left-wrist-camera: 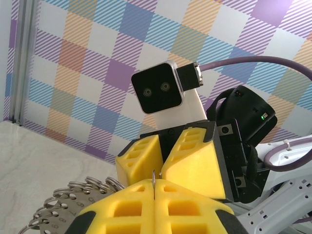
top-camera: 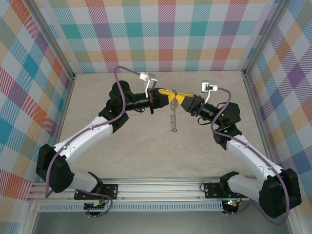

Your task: Put the keys on the keyring

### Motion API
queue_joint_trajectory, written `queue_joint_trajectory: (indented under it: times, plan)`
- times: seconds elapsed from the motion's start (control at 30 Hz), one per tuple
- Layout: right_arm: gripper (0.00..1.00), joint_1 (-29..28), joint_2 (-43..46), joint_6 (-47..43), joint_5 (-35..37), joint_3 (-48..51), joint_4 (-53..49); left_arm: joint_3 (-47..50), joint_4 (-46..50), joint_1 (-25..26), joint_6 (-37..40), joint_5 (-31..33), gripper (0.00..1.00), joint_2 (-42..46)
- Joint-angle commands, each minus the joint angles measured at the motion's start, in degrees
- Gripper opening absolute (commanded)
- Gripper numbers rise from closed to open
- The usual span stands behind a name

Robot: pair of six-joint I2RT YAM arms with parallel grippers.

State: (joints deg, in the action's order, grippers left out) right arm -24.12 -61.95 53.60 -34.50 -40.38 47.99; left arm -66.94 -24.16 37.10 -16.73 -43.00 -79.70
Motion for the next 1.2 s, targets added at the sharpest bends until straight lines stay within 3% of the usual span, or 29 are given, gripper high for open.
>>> queue_joint_trajectory:
  times: [0.0,0.33,1.17]
  plan:
    - [0.24,-0.58,-0.44,-0.09,-0.26,-0.06,2.37,-0.56,-4.40,0.87,-0.52,-1.21,0.00,0.05]
    - [0.00,-1.11,-2.72,1.03,-0.99,-1.62,4.58,-0.39,-4.65,0.87,-0.85,-1.18,0.00,-0.40]
    - [0.00,-1.07,-0.38,-0.84,1.45,1.09,1.77,-0.39,-4.09,0.87,-1.80,0.63,0.00,-1.19]
